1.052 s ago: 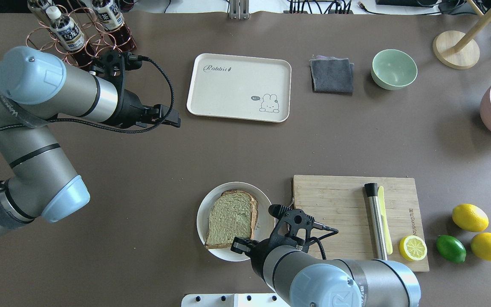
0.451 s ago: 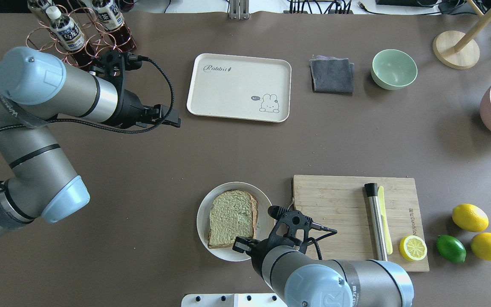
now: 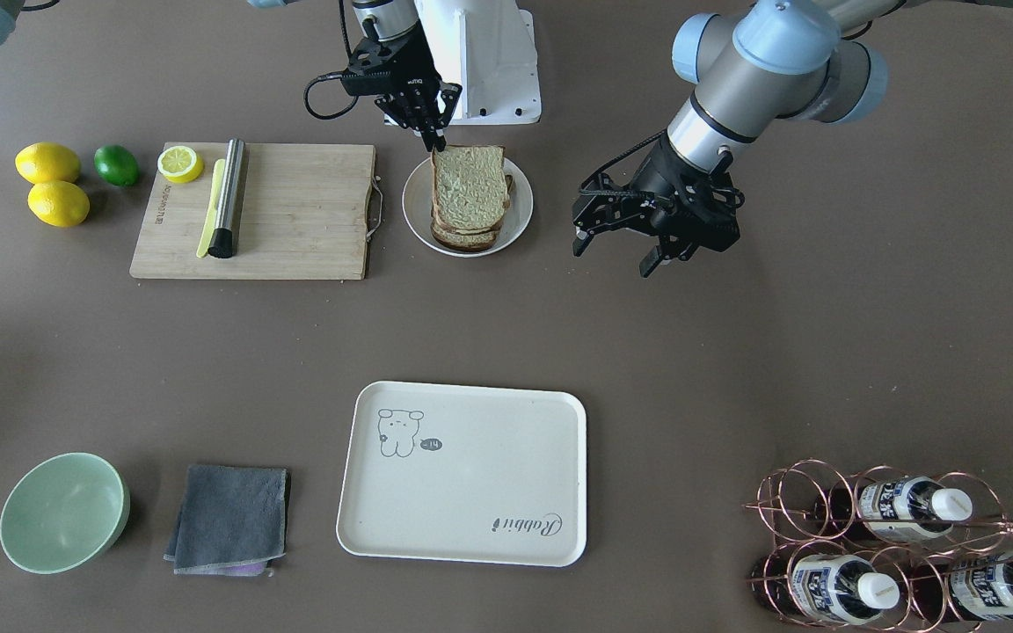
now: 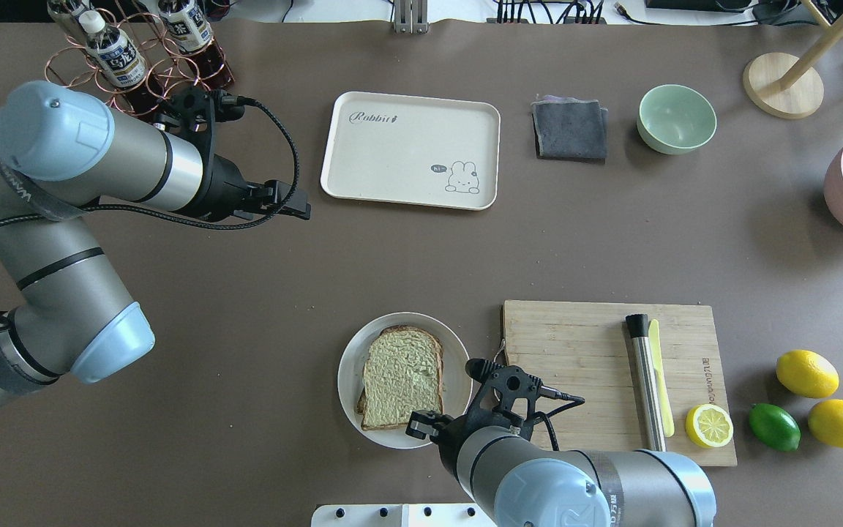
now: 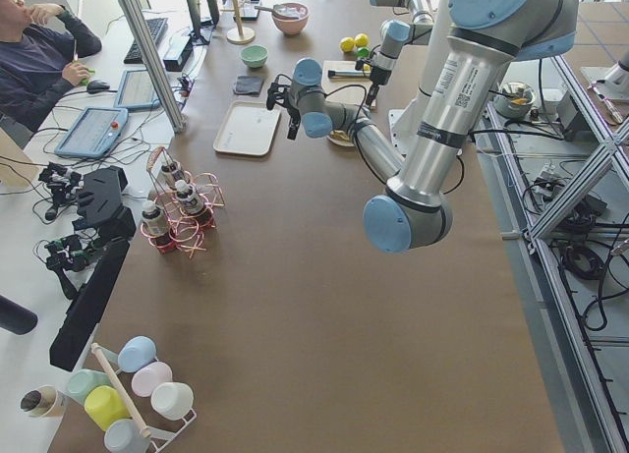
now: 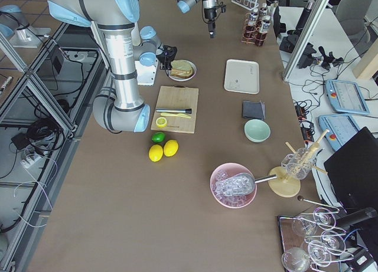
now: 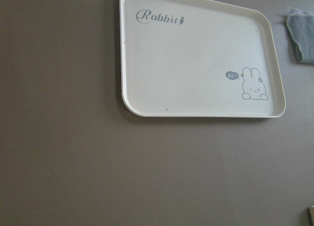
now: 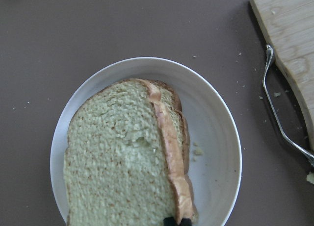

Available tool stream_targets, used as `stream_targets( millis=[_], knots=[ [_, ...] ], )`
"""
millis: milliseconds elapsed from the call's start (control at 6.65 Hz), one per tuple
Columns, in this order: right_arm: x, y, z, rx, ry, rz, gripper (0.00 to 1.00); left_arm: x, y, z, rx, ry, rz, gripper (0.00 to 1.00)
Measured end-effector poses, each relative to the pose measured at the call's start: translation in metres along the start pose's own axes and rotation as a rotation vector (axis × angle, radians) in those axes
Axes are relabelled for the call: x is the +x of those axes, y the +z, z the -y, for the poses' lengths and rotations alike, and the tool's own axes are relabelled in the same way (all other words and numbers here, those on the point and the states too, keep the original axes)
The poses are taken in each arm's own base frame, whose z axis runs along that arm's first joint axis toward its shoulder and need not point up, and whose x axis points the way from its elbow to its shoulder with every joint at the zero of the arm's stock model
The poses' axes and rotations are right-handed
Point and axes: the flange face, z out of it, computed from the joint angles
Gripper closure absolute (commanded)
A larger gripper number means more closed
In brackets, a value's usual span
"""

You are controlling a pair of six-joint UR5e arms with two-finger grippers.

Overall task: Make sandwich and place on tray
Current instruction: 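Open the right gripper and withdraw it away from the plate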

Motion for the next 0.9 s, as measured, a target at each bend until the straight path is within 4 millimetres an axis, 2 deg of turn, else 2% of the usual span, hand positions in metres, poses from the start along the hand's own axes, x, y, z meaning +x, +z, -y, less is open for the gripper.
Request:
stream_targets(
  millis=[150,301,451,601,902],
  knots=[
    [-0.001,-0.002,0.011,0.01,0.0,0.001,0.0,0.0,0.0,0.0,0.0,0.0,-0.001,0.02],
    [0.0,-0.003,0.037,0.015,-0.003,-0.009,0.0,0.001,0.0,-0.001,0.0,0.001,-0.002,0.02],
    [0.009,-0.004,0.079,0.006,-0.006,-0.037,0.0,0.002,0.0,-0.002,-0.002,-0.001,-0.005,0.02],
    [0.026,-0.005,0.127,-0.007,-0.018,-0.075,0.0,0.004,0.001,-0.005,-0.005,-0.014,-0.008,0.02],
    [0.079,-0.014,0.236,-0.022,-0.1,-0.2,0.0,0.017,0.009,-0.02,-0.001,-0.048,-0.012,0.02]
  ],
)
